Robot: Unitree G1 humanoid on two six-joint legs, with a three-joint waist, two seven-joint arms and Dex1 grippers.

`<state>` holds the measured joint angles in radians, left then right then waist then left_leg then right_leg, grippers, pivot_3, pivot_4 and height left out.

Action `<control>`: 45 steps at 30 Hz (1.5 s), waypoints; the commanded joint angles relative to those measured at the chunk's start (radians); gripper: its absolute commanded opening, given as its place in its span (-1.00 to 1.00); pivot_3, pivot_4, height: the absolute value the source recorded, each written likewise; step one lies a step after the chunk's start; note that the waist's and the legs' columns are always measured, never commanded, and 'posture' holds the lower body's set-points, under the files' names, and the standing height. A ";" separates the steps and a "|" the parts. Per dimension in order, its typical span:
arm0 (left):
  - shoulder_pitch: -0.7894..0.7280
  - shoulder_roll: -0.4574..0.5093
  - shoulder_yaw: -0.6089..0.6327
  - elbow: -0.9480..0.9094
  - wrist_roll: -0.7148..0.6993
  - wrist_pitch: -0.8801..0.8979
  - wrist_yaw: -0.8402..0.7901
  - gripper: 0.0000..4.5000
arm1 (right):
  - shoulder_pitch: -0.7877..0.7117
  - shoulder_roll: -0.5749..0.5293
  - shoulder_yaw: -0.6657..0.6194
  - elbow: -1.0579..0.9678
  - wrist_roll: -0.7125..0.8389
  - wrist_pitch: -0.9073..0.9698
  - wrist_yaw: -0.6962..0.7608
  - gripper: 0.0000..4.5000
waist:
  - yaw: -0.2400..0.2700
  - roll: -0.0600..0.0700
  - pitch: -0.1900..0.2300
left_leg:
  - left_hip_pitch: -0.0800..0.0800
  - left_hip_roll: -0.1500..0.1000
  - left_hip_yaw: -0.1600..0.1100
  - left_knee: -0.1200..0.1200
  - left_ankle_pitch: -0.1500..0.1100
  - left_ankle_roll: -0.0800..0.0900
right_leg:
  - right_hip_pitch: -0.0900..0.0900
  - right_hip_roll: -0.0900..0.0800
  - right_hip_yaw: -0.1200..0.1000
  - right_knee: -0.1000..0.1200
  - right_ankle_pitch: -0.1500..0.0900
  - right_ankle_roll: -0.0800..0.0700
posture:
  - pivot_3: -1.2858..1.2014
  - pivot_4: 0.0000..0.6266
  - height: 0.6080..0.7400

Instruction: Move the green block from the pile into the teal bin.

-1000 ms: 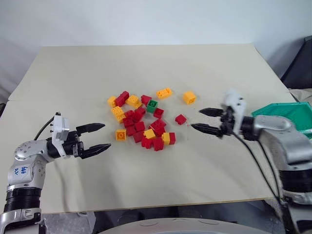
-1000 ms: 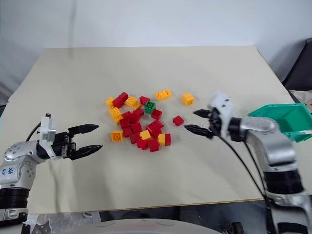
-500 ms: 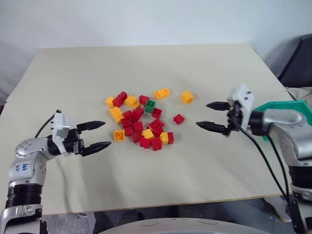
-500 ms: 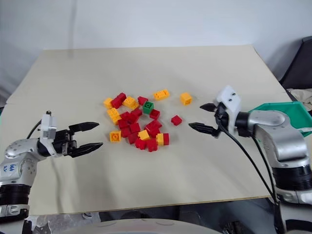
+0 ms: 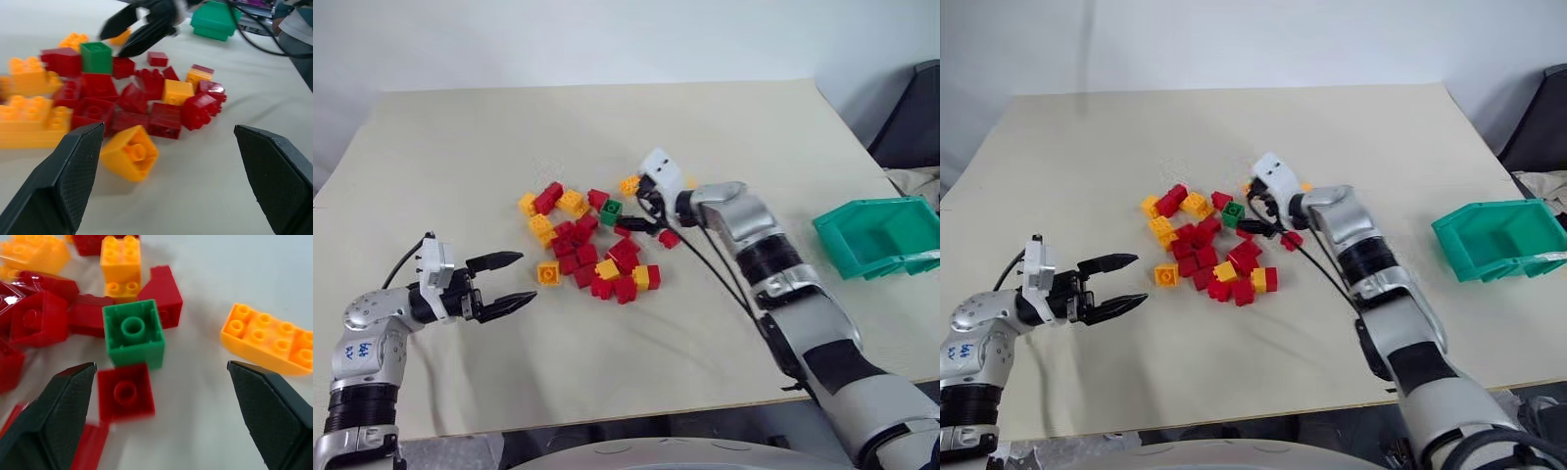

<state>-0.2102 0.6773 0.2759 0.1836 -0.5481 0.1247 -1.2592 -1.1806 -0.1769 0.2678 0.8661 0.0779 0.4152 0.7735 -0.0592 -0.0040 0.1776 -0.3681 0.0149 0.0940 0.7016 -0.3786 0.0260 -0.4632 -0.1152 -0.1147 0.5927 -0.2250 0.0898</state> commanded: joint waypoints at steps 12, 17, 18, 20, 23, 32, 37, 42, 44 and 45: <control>0.008 -0.009 0.024 -0.051 -0.015 -0.019 0.035 1.00 | -0.028 0.074 -0.157 -0.031 0.039 -0.069 -0.031 0.00 | 0.000 0.001 0.000 | 0.001 0.001 -0.001 0.001 0.001 -0.002 | 0.000 -0.001 0.001 0.002 0.000 0.000 | 0.03 -0.52 1.00; -0.014 -0.016 0.009 -0.039 -0.012 -0.018 0.028 1.00 | 0.098 -0.011 -0.174 -0.376 0.094 0.093 0.026 -0.73 | 0.006 0.001 0.000 | 0.000 0.000 -0.002 0.001 0.001 -0.002 | 0.000 -0.001 0.001 0.002 0.000 0.000 | 0.03 -0.52 1.00; -0.019 -0.018 0.006 -0.033 -0.010 -0.019 0.027 1.00 | 0.119 -0.030 -0.178 -0.430 0.105 0.123 0.034 -0.90 | 0.006 0.001 0.000 | 0.000 0.000 -0.002 0.001 0.001 -0.002 | 0.000 -0.001 0.001 0.002 0.000 0.000 | 0.03 -0.52 1.00; -0.030 -0.022 -0.001 -0.021 -0.007 -0.021 0.024 1.00 | 0.157 -0.058 -0.175 -0.501 0.115 0.153 0.046 -0.99 | 0.005 0.001 0.000 | 0.000 0.000 -0.002 0.002 0.001 -0.002 | 0.000 -0.001 0.001 0.002 0.000 0.000 | 0.03 -0.52 1.00; -0.049 -0.027 -0.012 -0.006 -0.001 -0.024 0.024 1.00 | 0.187 -0.076 -0.155 -0.496 0.080 0.105 0.021 -0.99 | 0.001 0.001 0.000 | 0.002 0.000 -0.001 0.002 0.001 -0.002 | 0.000 0.000 0.002 0.003 0.000 0.000 | 0.03 -0.52 1.00; -0.050 -0.031 -0.011 -0.008 -0.003 -0.030 0.027 1.00 | 0.130 -0.021 -0.136 -0.278 0.042 0.035 -0.008 0.02 | 0.000 0.001 0.000 | 0.006 0.000 0.002 0.001 0.002 -0.002 | 0.000 0.000 0.006 0.007 0.000 0.000 | 0.03 -0.52 1.00; -0.032 -0.029 -0.003 -0.023 -0.007 -0.029 0.034 1.00 | 0.070 0.021 -0.131 -0.129 0.019 -0.027 -0.013 0.75 | -0.001 0.001 0.000 | 0.006 0.000 0.002 0.001 0.001 -0.002 | 0.000 0.000 0.006 0.007 0.000 0.000 | 0.03 -0.52 1.00; -0.015 -0.028 0.006 -0.036 -0.011 -0.029 0.045 1.00 | 0.000 0.083 -0.136 0.049 -0.016 -0.107 -0.068 0.99 | -0.003 0.001 0.000 | 0.006 0.000 0.002 0.001 0.002 -0.002 | 0.000 -0.001 0.007 0.007 0.000 0.000 | 0.03 -0.52 1.00; -0.008 -0.028 0.007 -0.041 -0.011 -0.031 0.048 1.00 | -0.017 0.108 -0.132 0.099 -0.029 -0.135 -0.074 0.99 | -0.005 0.001 0.000 | 0.006 0.000 0.002 0.001 0.002 -0.002 | 0.000 -0.001 0.007 0.008 0.000 0.000 | 0.03 -0.52 1.00; -0.006 -0.029 0.008 -0.043 -0.011 -0.032 0.050 1.00 | -0.023 0.119 -0.134 0.117 -0.031 -0.147 -0.075 0.99 | -0.006 0.001 0.000 | 0.006 0.000 0.002 0.001 0.002 -0.002 | 0.000 -0.001 0.007 0.008 0.000 0.000 | 0.03 -0.52 1.00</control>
<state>-0.2232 0.6422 0.2590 0.1692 -0.5460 0.1081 -1.2137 -1.1724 -0.0752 0.1392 0.9741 0.0479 0.3039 0.7044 -0.0650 -0.0034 0.1779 -0.3621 0.0152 0.0962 0.7029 -0.3771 0.0239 -0.4629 -0.1158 -0.1079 0.6002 -0.2251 0.0894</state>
